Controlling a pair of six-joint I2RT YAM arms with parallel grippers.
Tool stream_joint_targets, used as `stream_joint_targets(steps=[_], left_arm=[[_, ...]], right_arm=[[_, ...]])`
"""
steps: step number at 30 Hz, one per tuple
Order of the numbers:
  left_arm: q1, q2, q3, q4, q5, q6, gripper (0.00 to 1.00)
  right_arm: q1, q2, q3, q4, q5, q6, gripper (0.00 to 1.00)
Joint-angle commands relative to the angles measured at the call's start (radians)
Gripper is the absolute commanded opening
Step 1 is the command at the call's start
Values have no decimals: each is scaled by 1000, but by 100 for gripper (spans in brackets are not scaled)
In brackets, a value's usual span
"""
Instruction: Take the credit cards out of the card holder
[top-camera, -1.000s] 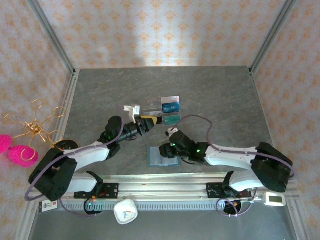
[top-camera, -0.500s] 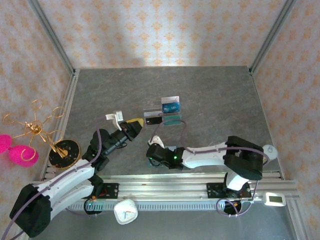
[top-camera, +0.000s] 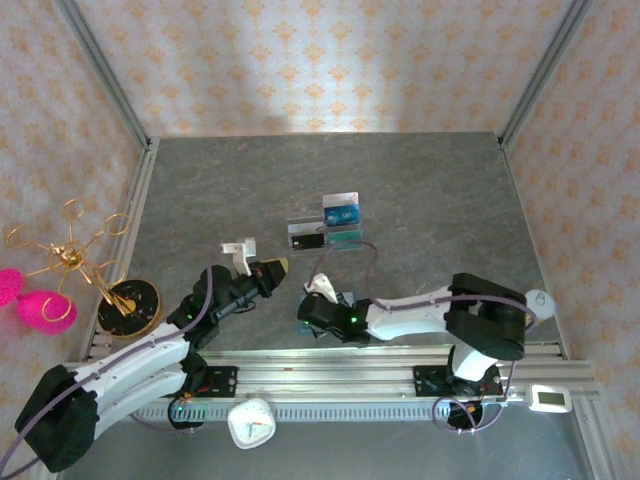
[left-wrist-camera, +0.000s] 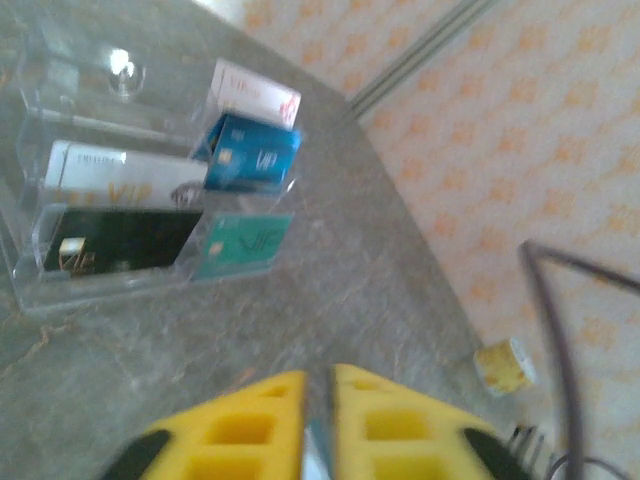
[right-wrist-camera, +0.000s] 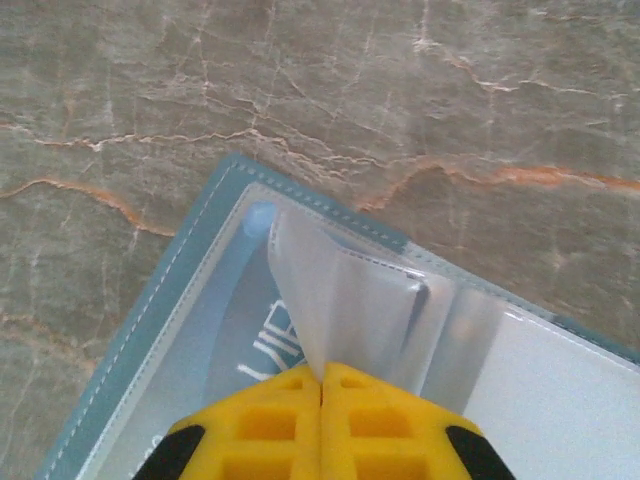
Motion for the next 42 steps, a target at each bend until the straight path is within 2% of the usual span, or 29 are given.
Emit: stream_joint_targets(steps=[1,12,16,18,29,33,36,37,39,42], left_arm=[[-45,53,-36,-28,-23,-16,0],[-202,311,13,-32,-24,-11,0],[-236,422,50,9,1,-10,0],[-260,466,86,13,6,-5,0],[-355,734,273,30,54,2,0],[-355,610,239,36,-17,-24,0],[-354,464,213,-64,-104,-23,8],[-353,417,191,-99,-141,-31,8],[-340,343,129,-136,-179,-58,0],[-305,273,32,-148,-168,-97,0]], right_arm=[[-1,-89,-65,126,0,56,0],[-1,-165,-151,259,-28,132,1],[-1,-232,-184,261,10,180,30],[-1,-306,-215,247,53,204,36],[-1,-667,-343,51,156,336,36],[-3,-734,-363,35,134,333,36],[-27,-725,-349,60,48,277,32],[-42,-707,-342,82,-6,257,31],[-81,-661,-329,146,-148,215,28],[-127,-556,-306,245,-335,194,26]])
